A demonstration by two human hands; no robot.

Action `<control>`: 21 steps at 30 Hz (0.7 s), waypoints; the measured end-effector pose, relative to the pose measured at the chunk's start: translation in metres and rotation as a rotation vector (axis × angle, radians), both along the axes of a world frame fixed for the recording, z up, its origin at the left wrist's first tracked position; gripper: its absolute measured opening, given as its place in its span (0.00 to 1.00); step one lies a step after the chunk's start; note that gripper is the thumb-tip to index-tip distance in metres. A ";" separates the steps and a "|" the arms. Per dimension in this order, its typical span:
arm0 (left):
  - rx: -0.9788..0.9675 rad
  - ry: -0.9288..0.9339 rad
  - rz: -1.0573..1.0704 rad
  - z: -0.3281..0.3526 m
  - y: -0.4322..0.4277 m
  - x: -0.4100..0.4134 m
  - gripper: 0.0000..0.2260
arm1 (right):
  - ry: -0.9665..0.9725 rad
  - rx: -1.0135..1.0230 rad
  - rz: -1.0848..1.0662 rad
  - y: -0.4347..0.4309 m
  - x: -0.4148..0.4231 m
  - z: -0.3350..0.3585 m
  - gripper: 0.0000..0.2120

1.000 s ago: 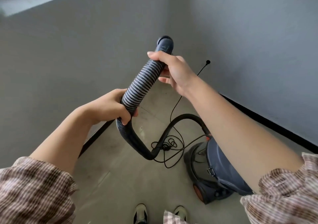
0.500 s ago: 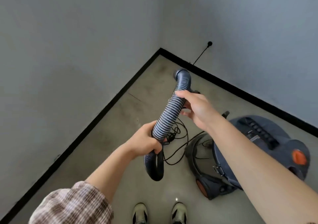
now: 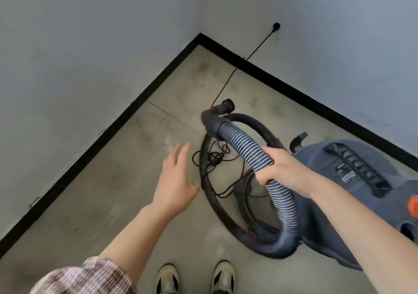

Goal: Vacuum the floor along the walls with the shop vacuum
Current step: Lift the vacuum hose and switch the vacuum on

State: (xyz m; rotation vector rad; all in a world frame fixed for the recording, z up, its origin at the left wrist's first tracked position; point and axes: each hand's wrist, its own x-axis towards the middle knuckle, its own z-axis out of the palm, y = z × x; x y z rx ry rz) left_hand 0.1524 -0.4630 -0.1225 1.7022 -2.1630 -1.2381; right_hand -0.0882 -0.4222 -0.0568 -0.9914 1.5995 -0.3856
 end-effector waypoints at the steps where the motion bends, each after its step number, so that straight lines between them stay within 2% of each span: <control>1: -0.132 0.014 -0.060 0.000 -0.004 -0.005 0.46 | 0.035 0.008 0.086 -0.003 0.001 0.001 0.15; 3: -0.390 0.001 -0.216 0.000 -0.013 -0.016 0.48 | 0.085 0.035 0.239 -0.012 0.008 0.005 0.15; 4: -0.458 -0.005 -0.279 0.002 -0.019 -0.020 0.45 | 0.094 0.039 0.293 -0.018 0.013 0.007 0.14; 6: -0.487 0.017 -0.314 0.011 -0.027 -0.025 0.27 | 0.118 -0.013 0.356 -0.027 0.025 0.009 0.13; 7: -0.480 0.040 -0.276 0.016 -0.030 -0.024 0.17 | 0.144 -0.071 0.366 -0.031 0.031 0.009 0.13; 8: -0.457 0.062 -0.210 0.020 -0.032 -0.019 0.11 | 0.187 -0.145 0.360 -0.033 0.036 0.007 0.15; 10: -0.393 0.115 -0.008 0.025 -0.036 0.003 0.10 | 0.326 -0.272 0.275 -0.031 0.039 -0.001 0.18; 13: -0.300 0.182 0.392 0.032 -0.046 0.056 0.13 | 0.619 -0.380 0.106 -0.017 0.036 -0.022 0.16; 14: -0.276 0.198 0.497 0.035 -0.048 0.074 0.13 | 0.651 -0.380 0.030 -0.014 0.035 -0.030 0.16; 16: -0.258 0.190 0.610 0.037 -0.046 0.100 0.12 | 0.631 -0.335 -0.079 -0.017 0.041 -0.042 0.18; 18: -0.226 0.224 0.663 0.037 -0.040 0.113 0.12 | 0.604 -0.324 -0.074 -0.034 0.055 -0.047 0.18; 21: -0.230 0.247 0.711 0.037 -0.033 0.129 0.11 | 0.491 -0.496 -0.138 -0.066 0.079 -0.041 0.17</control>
